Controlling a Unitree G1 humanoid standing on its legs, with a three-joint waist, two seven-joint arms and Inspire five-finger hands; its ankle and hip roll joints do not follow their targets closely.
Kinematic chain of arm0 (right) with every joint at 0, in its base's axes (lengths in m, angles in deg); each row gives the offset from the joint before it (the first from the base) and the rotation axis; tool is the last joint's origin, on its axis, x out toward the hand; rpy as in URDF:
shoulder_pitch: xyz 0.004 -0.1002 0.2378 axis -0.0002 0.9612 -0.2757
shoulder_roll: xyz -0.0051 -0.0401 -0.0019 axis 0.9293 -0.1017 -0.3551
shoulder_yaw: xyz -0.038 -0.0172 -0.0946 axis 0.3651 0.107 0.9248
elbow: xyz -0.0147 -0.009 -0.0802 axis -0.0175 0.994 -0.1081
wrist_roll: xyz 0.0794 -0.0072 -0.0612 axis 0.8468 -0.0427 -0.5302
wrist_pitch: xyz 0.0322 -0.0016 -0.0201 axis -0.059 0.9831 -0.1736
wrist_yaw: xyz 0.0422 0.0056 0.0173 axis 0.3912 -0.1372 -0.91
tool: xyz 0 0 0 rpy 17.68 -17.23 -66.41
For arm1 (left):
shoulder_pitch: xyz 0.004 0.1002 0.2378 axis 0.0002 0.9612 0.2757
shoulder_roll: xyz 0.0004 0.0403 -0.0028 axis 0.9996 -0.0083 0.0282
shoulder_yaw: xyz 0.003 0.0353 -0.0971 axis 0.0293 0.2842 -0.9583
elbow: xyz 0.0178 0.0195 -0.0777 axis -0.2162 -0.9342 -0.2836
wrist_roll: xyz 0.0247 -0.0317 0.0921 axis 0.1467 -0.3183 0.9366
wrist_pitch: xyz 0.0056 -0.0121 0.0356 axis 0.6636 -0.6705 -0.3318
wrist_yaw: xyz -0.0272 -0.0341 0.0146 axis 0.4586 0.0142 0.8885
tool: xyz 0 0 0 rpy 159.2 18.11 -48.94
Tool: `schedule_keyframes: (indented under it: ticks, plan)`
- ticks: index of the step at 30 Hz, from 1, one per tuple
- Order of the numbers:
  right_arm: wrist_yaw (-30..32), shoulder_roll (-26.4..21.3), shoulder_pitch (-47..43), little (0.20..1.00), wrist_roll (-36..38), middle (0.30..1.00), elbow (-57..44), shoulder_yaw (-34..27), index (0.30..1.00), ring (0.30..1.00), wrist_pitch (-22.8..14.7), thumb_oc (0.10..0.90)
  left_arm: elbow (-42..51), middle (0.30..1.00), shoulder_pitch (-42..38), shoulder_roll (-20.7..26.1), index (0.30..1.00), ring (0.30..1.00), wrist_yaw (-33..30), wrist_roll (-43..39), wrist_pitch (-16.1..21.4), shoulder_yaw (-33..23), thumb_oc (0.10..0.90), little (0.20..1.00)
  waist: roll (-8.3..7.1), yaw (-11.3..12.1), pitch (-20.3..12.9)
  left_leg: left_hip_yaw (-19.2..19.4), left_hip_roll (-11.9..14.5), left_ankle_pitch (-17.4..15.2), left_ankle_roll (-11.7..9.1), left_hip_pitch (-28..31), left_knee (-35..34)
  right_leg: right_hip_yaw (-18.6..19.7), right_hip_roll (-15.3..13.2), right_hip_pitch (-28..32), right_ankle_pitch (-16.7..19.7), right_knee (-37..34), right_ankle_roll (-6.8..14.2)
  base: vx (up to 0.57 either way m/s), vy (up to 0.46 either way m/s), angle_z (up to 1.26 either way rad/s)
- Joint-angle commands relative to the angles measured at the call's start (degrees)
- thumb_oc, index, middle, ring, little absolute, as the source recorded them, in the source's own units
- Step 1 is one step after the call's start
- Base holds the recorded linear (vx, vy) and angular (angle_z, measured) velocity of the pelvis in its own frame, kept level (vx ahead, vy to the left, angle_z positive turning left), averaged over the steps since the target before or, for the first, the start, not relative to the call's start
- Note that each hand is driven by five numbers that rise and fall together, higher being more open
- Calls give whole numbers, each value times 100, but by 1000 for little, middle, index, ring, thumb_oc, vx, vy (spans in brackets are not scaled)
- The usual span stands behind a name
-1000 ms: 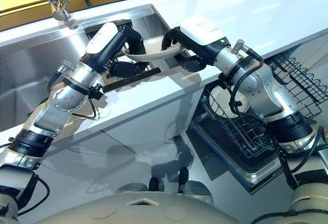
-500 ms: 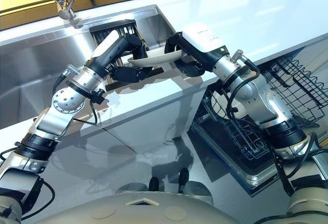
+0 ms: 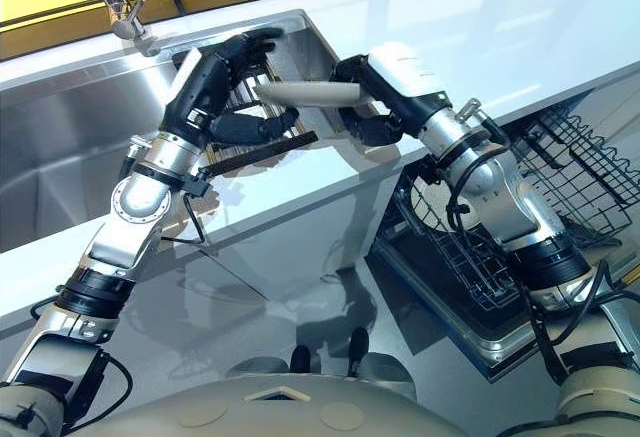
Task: Pick up plates and place into dishwasher.
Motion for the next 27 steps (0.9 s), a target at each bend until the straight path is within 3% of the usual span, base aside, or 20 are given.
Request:
schedule_keyframes:
  ticks: [1, 6, 15, 27]
  plan:
    - [1264, -4, -447, 200, 738, 300, 260, -1273, 300, 300, -163, 100, -243, 900, -243, 200, 900, 900, -496, -460, 569, -600, 800, 900, 8, -8, -632, -222, -161, -294, 25, -247, 7, -141, 197, 458, -1130, 311, 248, 0, 0, 0]
    - [1924, -330, -217, 200, 1509, 300, 774, -2032, 300, 300, -150, 100, -472, 900, 2, 420, 900, 900, -543, -551, 508, -1027, 800, 900, 10, -17, -647, -171, -134, -301, 6, -247, 7, -138, 209, 462, -1121, 289, 257, -7, -38, 3]
    - [2951, -923, -219, 200, 2375, 300, 2002, -2722, 300, 300, -463, 100, -1167, 900, -30, 864, 900, 900, -413, -764, 553, -1257, 800, 900, 9, -76, -660, -103, -102, -339, -28, -213, 7, -69, 258, 498, -1118, 242, 250, 16, -42, -1]
    - [3365, -1522, 384, 200, 2384, 300, 3492, -3360, 300, 300, 274, 100, -1501, 900, 160, 1222, 900, 900, -423, -462, 706, -1518, 800, 900, 27, -187, -598, 17, -23, -311, -68, -226, 7, -55, 295, 396, -1217, 475, 234, 45, -49, -2]
